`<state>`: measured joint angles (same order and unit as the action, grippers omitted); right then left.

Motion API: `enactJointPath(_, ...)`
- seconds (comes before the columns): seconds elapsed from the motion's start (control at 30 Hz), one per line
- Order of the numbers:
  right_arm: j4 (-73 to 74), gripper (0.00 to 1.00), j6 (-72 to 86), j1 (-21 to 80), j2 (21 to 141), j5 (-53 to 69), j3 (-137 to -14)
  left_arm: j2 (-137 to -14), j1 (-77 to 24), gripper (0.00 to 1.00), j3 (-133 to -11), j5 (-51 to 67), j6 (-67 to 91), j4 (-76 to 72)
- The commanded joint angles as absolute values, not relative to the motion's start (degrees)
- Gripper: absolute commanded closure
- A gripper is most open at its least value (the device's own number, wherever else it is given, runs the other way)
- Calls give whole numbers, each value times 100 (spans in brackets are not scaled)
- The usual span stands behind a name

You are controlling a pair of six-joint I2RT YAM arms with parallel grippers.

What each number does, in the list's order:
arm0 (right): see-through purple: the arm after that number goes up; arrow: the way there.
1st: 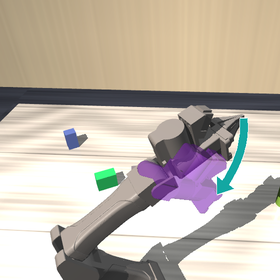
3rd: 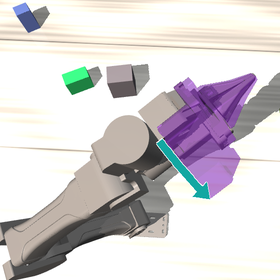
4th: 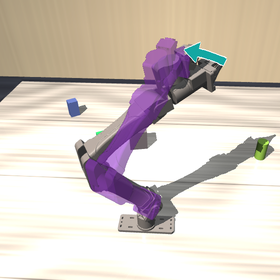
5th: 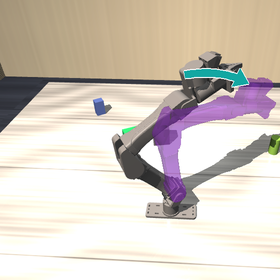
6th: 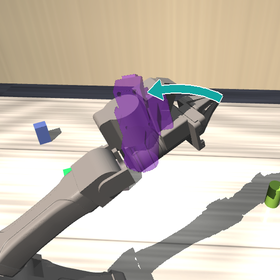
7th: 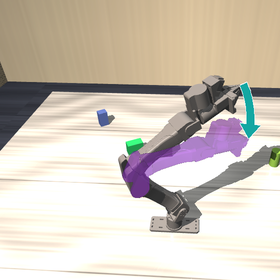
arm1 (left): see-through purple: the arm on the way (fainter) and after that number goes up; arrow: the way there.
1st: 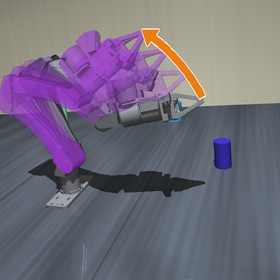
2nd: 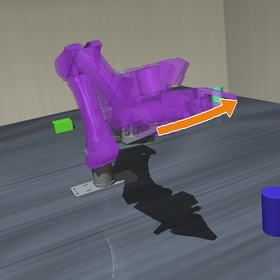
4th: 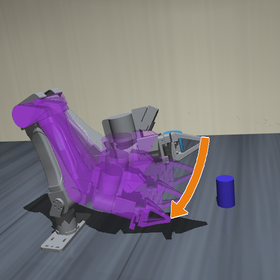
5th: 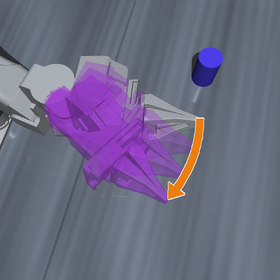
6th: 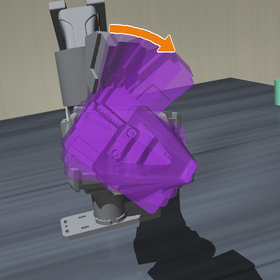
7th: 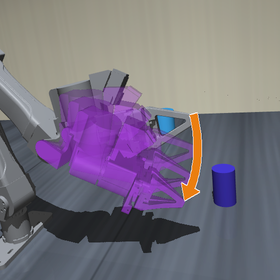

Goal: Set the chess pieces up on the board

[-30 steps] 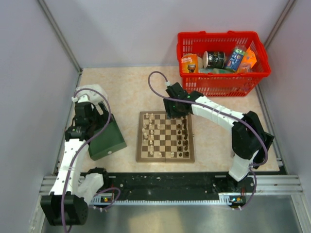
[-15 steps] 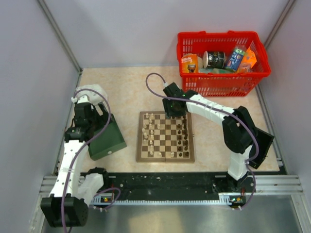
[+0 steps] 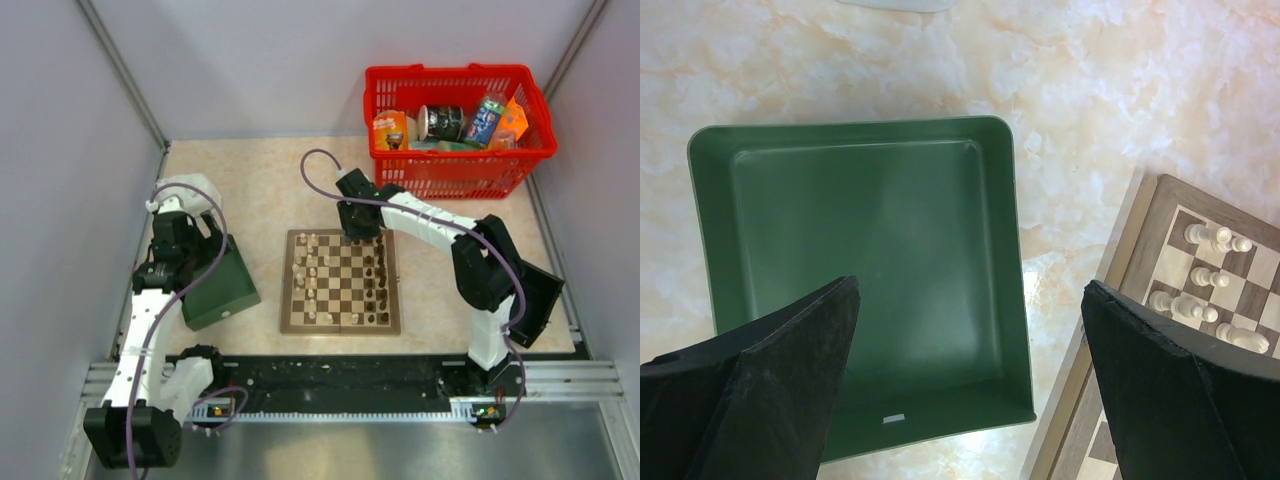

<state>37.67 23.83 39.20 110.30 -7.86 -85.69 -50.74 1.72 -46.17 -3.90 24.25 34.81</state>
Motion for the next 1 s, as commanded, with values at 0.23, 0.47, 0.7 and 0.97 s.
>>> enactJointPath(0.23, 3639, 67, 2285, 3850, 11276, -870, -8930, -4913, 158, 2, -4667, -457, 2382, 3428)
enactJointPath(0.47, 3647, 79, 2233, 3858, 11250, -870, -8938, -4922, 158, 2, -4667, -448, 2399, 3445)
enactJointPath(0.7, 3639, 84, 2232, 3858, 11154, -756, -8860, -4904, 158, 2, -4641, -439, 2417, 3454)
enactJointPath(0.97, 3639, 85, 2241, 3858, 10513, -826, -8368, -4922, 149, 2, -4649, -396, 2443, 3428)
